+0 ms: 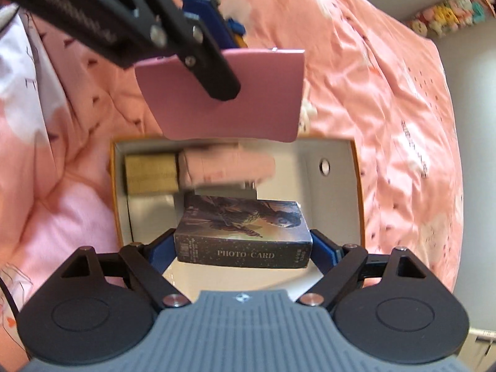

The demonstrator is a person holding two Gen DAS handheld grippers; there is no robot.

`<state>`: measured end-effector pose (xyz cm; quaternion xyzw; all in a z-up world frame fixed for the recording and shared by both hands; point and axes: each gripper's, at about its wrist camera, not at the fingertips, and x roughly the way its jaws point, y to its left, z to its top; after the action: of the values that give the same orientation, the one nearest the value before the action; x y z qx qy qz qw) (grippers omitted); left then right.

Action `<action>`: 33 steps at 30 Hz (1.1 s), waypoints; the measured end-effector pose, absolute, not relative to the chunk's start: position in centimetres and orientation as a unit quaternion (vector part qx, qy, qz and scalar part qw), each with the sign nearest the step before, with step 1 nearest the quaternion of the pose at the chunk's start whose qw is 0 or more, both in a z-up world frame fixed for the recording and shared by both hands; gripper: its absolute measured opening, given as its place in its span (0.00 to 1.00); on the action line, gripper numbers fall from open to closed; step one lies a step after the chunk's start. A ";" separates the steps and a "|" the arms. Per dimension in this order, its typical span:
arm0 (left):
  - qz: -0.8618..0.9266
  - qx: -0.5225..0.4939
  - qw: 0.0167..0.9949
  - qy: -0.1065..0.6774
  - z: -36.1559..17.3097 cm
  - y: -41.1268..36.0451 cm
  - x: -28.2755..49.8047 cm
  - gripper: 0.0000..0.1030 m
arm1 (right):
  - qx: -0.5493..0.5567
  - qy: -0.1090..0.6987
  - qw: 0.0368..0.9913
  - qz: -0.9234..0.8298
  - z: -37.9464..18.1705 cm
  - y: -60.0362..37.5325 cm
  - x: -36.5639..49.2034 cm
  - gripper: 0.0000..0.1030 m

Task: Organize objects
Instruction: 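Carry the pink case and PHOTO CARD box over the orange box with both grippers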

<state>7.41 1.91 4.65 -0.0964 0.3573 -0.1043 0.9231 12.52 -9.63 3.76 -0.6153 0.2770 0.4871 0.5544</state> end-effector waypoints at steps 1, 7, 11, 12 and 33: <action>-0.118 -0.105 0.919 0.361 4.6 1.7 7.9 0.19 | -0.612 0.281 0.557 0.486 3.4 -10.1 12.8 0.85; -0.158 -0.146 0.887 0.408 2.4 -0.4 12.3 0.19 | -0.599 0.300 0.564 0.483 1.8 -13.0 14.7 0.85; -0.172 -0.172 0.864 0.441 -0.2 -2.0 14.9 0.19 | -0.587 0.314 0.562 0.491 0.7 -14.2 16.2 0.85; -0.172 -0.175 0.860 0.447 -0.7 -2.3 15.5 0.19 | -0.585 0.317 0.561 0.492 0.4 -14.4 16.6 0.85; -0.110 -0.096 0.841 0.520 -4.7 -6.4 19.1 0.21 | -0.563 0.327 0.507 0.565 -5.8 -13.5 19.9 0.85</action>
<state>19.09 -6.42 -4.71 -0.0960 0.5202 -0.1102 0.8414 19.87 -13.45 -5.77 -0.5627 0.3271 0.5650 0.5072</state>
